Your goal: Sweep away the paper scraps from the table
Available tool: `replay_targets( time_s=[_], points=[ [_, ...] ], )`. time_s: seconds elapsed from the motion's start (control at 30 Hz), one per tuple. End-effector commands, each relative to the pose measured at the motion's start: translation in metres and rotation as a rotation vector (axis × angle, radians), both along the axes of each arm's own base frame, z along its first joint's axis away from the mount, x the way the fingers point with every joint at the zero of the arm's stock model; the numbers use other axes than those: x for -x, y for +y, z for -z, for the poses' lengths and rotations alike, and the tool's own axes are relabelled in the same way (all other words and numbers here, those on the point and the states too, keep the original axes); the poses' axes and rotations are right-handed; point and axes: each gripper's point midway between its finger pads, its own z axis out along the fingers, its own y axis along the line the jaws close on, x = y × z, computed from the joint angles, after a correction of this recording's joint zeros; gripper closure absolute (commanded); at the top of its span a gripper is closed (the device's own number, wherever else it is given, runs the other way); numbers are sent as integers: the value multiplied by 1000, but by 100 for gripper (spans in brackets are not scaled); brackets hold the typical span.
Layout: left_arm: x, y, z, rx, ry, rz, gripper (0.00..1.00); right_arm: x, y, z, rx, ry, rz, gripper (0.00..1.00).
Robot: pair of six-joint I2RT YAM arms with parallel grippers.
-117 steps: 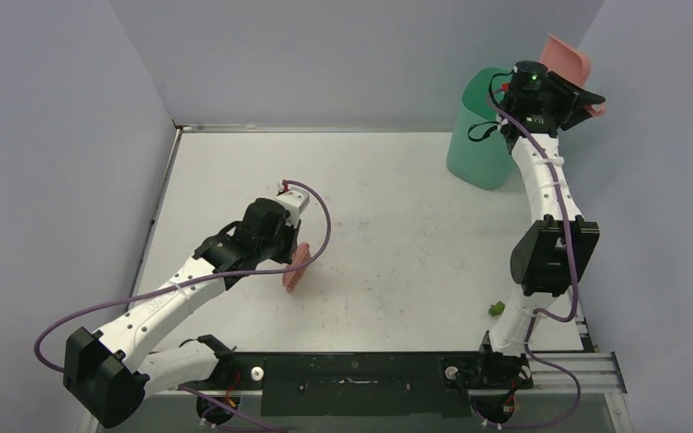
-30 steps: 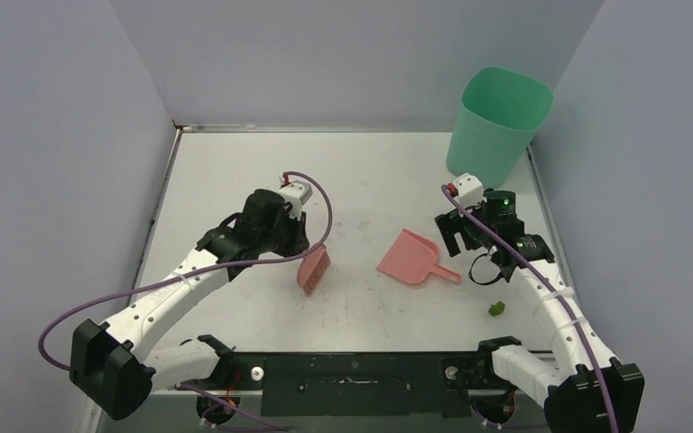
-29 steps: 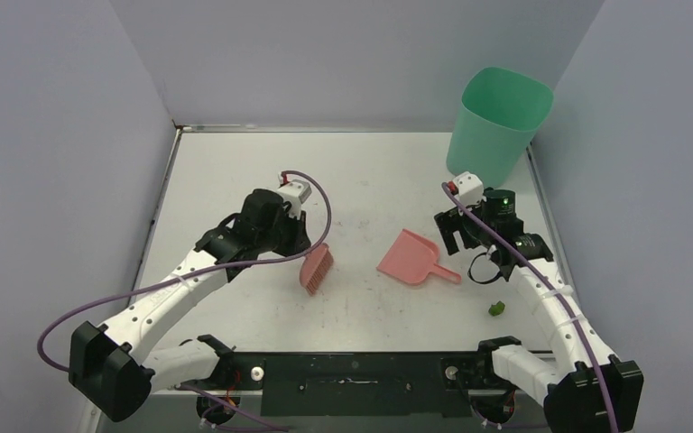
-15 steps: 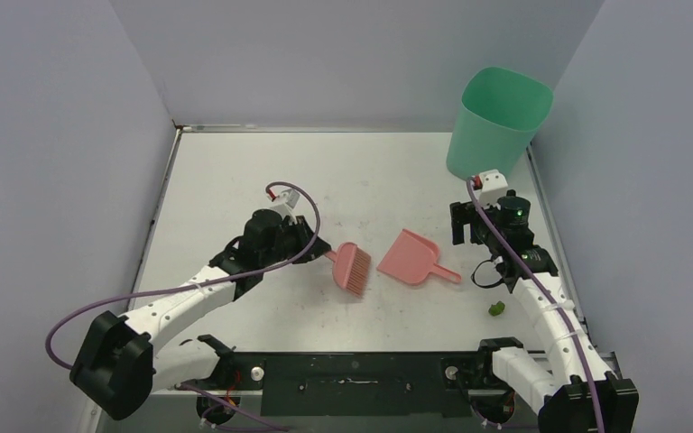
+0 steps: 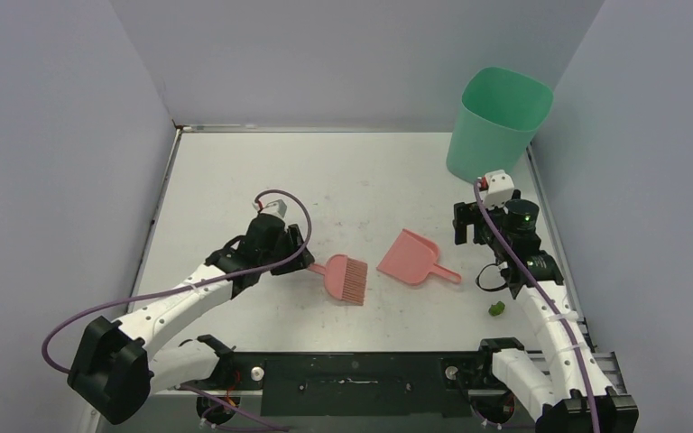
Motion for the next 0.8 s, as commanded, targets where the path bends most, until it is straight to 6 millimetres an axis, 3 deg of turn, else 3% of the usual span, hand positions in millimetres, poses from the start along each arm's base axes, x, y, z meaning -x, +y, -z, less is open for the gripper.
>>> replay_targets(
  time_s=[0.0,0.13,0.23,0.33,0.4,0.53,0.63,0.77],
  points=[
    [7,39,-6,-246,19,5,51,-5,5,-14,-15,-63,-41,10],
    [13,60,-14,-382,34,37,49,-7,7,-11,-23,-42,-48,10],
    [5,69,-30,-456,-17,57,49,-7,8,-13,-30,-47,-50,10],
    [-8,64,-46,-479,-112,118,48,-6,10,-16,-46,-58,-52,10],
    [-16,49,-53,-442,-209,202,48,-4,13,-20,-66,-67,-60,10],
    [-13,27,-70,-322,-361,304,48,-1,17,-28,-87,-94,-75,10],
    [-15,30,-88,-264,-447,271,46,-1,15,-32,-91,-113,-68,10],
    [-19,53,-101,-268,-500,164,45,-2,14,-29,-73,-109,-77,10]
  ],
)
